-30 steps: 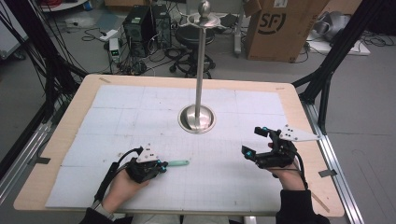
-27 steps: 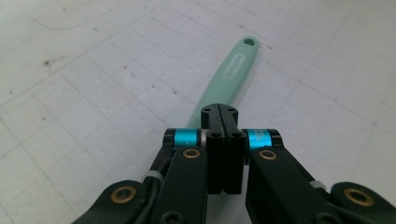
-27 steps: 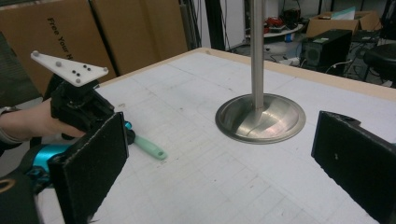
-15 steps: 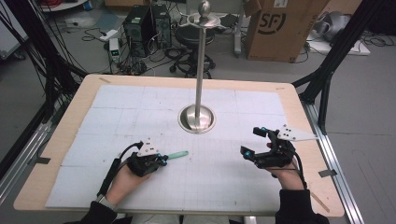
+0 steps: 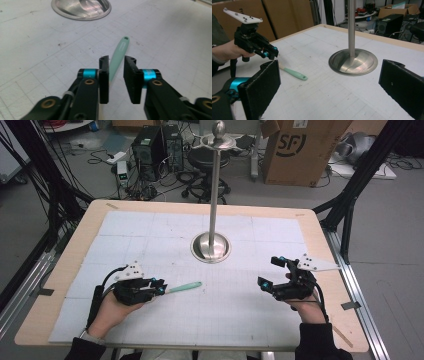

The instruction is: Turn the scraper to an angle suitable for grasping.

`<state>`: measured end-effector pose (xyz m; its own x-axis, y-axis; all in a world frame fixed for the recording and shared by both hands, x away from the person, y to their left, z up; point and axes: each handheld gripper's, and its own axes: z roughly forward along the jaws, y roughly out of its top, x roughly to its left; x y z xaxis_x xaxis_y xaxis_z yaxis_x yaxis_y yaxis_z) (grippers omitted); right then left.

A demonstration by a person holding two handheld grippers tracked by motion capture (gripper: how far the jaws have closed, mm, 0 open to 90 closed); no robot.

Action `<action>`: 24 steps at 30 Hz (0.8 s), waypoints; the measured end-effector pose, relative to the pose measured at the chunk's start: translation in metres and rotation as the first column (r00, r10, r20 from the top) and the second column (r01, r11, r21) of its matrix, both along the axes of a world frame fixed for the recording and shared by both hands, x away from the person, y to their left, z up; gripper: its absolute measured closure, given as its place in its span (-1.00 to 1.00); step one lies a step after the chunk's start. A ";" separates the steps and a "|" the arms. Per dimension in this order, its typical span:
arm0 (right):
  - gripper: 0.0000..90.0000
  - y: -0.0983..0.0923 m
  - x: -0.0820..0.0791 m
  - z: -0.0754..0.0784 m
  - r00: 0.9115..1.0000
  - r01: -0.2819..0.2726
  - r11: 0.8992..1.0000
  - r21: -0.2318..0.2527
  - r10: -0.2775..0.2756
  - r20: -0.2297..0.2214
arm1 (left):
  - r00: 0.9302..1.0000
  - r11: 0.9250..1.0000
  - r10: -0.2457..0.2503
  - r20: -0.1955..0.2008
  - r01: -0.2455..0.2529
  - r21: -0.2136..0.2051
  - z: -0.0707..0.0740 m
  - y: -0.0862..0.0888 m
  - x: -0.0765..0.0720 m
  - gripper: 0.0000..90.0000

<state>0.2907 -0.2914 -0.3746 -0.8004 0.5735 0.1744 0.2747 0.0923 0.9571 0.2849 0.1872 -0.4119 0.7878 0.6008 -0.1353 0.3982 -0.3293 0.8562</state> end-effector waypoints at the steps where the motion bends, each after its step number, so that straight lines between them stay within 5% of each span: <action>1: -0.94 -0.001 0.000 0.000 1.000 0.002 1.000 0.002 -0.002 0.001 | 1.000 1.000 -0.006 0.017 0.006 -0.003 0.003 0.002 0.000 0.57; 6: -0.94 -0.005 0.000 0.001 1.000 0.012 1.000 0.017 -0.012 -0.002 | 0.998 0.998 -0.055 0.044 0.057 -0.032 0.014 0.012 0.002 0.21; 9: -0.94 -0.005 0.000 0.000 1.000 0.013 1.000 0.012 -0.013 -0.006 | 0.992 0.993 -0.115 0.046 0.115 0.016 0.016 0.012 0.006 -0.05; 13: -0.94 -0.005 0.000 -0.001 1.000 0.012 1.000 0.009 -0.011 -0.006 | 0.983 0.975 -0.184 0.013 0.181 0.129 0.020 0.008 0.013 -0.32; 20: -0.94 -0.013 -0.001 -0.004 0.999 0.033 0.999 0.026 -0.032 -0.014 | 0.963 0.956 -0.269 -0.020 0.269 0.119 0.026 0.001 0.030 -0.50; 24: -0.94 -0.015 0.004 -0.004 0.999 0.044 0.998 0.039 -0.043 -0.023 | 0.945 0.939 -0.325 -0.029 0.326 0.112 0.033 0.000 0.035 -0.48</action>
